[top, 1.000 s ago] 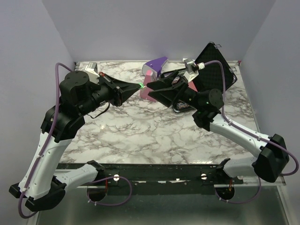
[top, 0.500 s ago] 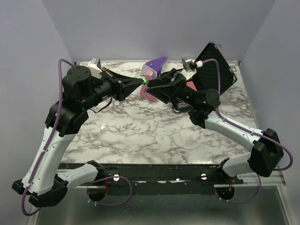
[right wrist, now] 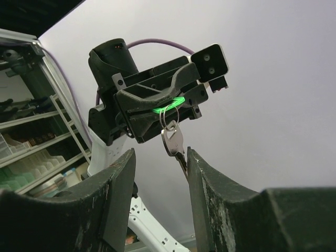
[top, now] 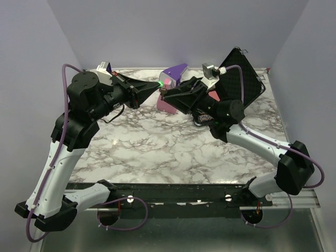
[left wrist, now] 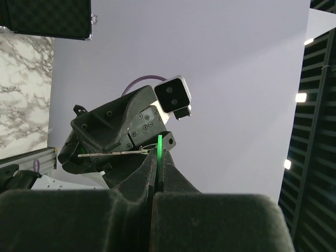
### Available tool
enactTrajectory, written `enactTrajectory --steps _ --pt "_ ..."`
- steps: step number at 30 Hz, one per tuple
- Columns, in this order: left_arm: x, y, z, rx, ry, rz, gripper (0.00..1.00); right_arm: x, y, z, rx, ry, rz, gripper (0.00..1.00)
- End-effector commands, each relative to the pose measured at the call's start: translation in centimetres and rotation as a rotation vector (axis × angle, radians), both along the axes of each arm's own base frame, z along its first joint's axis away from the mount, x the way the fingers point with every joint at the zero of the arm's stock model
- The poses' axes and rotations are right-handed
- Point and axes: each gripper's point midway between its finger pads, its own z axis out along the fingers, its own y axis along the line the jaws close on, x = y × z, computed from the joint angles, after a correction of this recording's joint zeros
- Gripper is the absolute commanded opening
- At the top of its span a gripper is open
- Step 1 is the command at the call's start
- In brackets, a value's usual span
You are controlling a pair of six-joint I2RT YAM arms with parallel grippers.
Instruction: Remove the keys from the keyring
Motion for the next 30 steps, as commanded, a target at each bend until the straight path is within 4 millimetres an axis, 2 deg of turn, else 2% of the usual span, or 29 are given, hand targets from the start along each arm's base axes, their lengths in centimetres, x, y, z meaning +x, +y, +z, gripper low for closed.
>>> enactTrajectory --steps 1,9,18,30 --pt "-0.2 -0.5 1.0 -0.043 -0.020 -0.038 0.00 -0.9 0.0 1.4 0.042 -0.053 0.036 0.51" --pt "-0.5 0.2 1.6 -0.068 -0.028 -0.012 0.00 -0.2 0.1 1.9 0.074 -0.042 0.022 0.51" --pt "-0.3 0.9 0.8 -0.082 -0.012 0.037 0.00 0.1 0.2 2.2 0.098 -0.027 0.030 0.49" --pt "-0.1 1.4 1.8 -0.124 -0.032 0.073 0.00 0.3 0.3 2.1 0.107 -0.017 0.033 0.47"
